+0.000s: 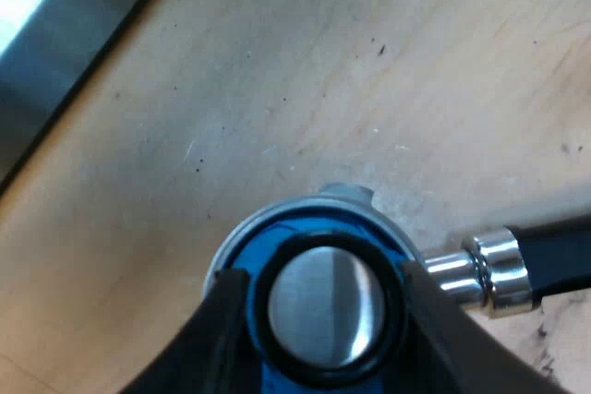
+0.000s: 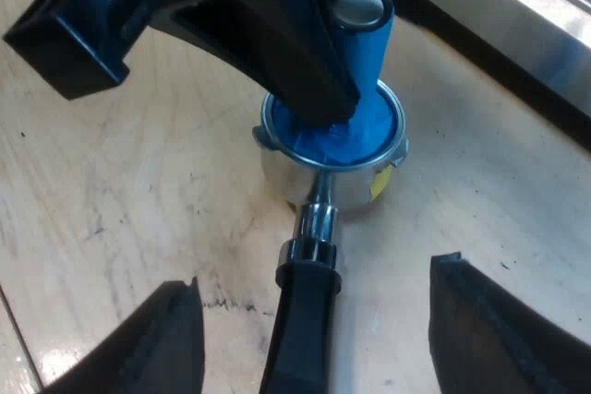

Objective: Grind coffee beans and then tamp

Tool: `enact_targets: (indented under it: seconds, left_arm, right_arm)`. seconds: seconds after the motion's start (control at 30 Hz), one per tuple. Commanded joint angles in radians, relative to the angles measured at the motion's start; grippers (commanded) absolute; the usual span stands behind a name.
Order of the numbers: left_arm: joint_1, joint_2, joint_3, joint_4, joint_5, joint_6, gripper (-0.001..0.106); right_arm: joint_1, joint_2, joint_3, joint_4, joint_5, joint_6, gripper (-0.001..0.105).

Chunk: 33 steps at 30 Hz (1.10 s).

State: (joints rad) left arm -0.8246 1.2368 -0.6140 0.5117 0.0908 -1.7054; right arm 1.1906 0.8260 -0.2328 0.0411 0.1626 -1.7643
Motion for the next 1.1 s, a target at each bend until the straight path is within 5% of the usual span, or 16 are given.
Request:
enact_targets:
  seconds: [0.03,0.4,1.1]
  left_arm:
    - [0.002,-0.010,0.003,0.005,-0.005,0.002,0.000]
    - [0.002,-0.027,0.003,0.009,0.041,-0.017,0.000]
    - [0.002,-0.312,0.003,0.112,0.033,-0.026,0.000]
  right_arm:
    - [0.000,-0.009,-0.002,-0.015,-0.011,-0.005,0.055]
    - [0.000,-0.009,-0.002,-0.015,-0.011,-0.005,0.055]
    - [0.000,-0.009,-0.002,-0.123,-0.011,-0.005,0.055]
